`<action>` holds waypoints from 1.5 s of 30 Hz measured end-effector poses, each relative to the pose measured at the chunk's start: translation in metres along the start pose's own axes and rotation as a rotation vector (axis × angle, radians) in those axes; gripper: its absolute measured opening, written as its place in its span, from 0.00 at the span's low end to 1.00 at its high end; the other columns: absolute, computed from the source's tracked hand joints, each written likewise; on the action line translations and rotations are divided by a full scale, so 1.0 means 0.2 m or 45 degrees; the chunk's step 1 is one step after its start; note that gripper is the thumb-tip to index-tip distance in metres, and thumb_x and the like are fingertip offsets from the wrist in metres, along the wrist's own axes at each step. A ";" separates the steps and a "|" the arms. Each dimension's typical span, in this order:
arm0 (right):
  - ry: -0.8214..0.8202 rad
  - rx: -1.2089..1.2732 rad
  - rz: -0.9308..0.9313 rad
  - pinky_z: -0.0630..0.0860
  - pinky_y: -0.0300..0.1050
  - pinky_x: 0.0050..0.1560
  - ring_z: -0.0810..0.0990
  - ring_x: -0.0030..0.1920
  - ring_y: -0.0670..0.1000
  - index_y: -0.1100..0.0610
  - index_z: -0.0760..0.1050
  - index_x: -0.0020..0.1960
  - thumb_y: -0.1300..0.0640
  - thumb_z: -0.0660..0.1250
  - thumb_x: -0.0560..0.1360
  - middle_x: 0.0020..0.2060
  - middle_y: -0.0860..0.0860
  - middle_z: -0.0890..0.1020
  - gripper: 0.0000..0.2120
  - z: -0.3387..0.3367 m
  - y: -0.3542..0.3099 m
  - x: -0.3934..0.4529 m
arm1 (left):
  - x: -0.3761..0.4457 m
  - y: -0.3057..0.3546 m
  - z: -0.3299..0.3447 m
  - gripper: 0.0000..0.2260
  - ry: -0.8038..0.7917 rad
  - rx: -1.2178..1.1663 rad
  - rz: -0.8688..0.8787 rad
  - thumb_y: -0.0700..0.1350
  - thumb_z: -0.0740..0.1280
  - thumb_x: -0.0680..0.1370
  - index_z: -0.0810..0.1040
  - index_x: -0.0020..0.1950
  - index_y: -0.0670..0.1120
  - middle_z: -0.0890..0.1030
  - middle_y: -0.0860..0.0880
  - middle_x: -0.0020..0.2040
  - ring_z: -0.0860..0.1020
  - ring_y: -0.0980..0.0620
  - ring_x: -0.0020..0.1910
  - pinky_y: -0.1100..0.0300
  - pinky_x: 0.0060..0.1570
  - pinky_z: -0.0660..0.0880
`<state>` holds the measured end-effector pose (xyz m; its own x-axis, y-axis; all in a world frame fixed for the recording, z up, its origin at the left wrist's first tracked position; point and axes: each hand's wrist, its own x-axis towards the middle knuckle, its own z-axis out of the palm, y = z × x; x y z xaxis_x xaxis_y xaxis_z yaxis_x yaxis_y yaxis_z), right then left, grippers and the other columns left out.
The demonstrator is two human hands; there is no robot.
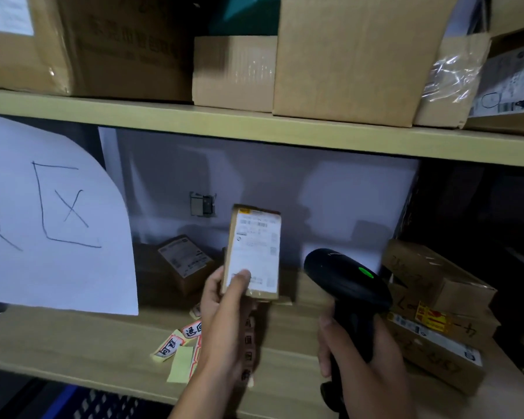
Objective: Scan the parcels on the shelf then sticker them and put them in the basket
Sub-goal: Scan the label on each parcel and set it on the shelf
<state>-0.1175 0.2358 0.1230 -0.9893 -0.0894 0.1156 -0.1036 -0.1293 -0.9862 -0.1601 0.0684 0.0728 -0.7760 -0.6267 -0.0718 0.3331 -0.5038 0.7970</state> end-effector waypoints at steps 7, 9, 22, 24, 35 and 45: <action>-0.032 -0.008 0.072 0.64 0.47 0.30 0.68 0.26 0.53 0.57 0.76 0.47 0.60 0.70 0.77 0.24 0.58 0.71 0.03 0.01 0.05 0.02 | 0.04 0.24 -0.44 0.25 0.357 0.279 0.167 0.68 0.68 0.77 0.79 0.68 0.54 0.88 0.47 0.59 0.89 0.47 0.51 0.48 0.52 0.84; -0.049 0.002 0.075 0.65 0.49 0.33 0.69 0.26 0.53 0.58 0.76 0.47 0.61 0.70 0.78 0.24 0.59 0.71 0.02 0.03 0.09 0.03 | 0.03 0.29 -0.56 0.27 0.470 0.451 0.220 0.72 0.67 0.74 0.73 0.70 0.64 0.85 0.47 0.62 0.86 0.42 0.56 0.36 0.61 0.81; 0.033 0.054 0.109 0.70 0.44 0.31 0.73 0.27 0.53 0.51 0.80 0.50 0.61 0.72 0.76 0.26 0.55 0.74 0.06 0.02 0.20 0.05 | 0.10 0.27 -0.61 0.33 0.437 1.591 0.291 0.69 0.57 0.77 0.81 0.57 0.40 0.83 0.30 0.54 0.80 0.30 0.56 0.39 0.58 0.77; 0.119 0.066 0.119 0.71 0.42 0.30 0.74 0.27 0.52 0.52 0.79 0.53 0.61 0.72 0.76 0.27 0.57 0.73 0.08 -0.06 0.17 0.06 | 0.09 0.22 -0.55 0.36 0.491 1.578 0.394 0.70 0.56 0.74 0.74 0.70 0.45 0.81 0.30 0.63 0.80 0.29 0.60 0.35 0.60 0.77; 0.773 0.028 -0.123 0.84 0.58 0.48 0.83 0.43 0.41 0.43 0.78 0.61 0.57 0.74 0.75 0.41 0.40 0.86 0.17 -0.50 0.10 0.11 | -0.13 -0.22 0.44 0.12 -0.604 0.991 0.566 0.49 0.69 0.83 0.79 0.66 0.59 0.79 0.61 0.64 0.76 0.66 0.65 0.70 0.65 0.72; 0.766 -0.049 -0.384 0.74 0.29 0.56 0.79 0.60 0.37 0.42 0.73 0.67 0.57 0.70 0.73 0.60 0.41 0.82 0.24 -0.68 0.06 0.25 | -0.21 -0.46 0.88 0.25 -1.106 1.017 0.637 0.62 0.65 0.80 0.77 0.75 0.56 0.70 0.61 0.78 0.64 0.68 0.78 0.67 0.76 0.64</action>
<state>-0.1816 0.3633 0.1003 -0.8001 0.5126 0.3116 -0.3772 -0.0260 -0.9258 -0.2519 0.2463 0.1087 -0.8537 0.1003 0.5110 0.5103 0.3569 0.7825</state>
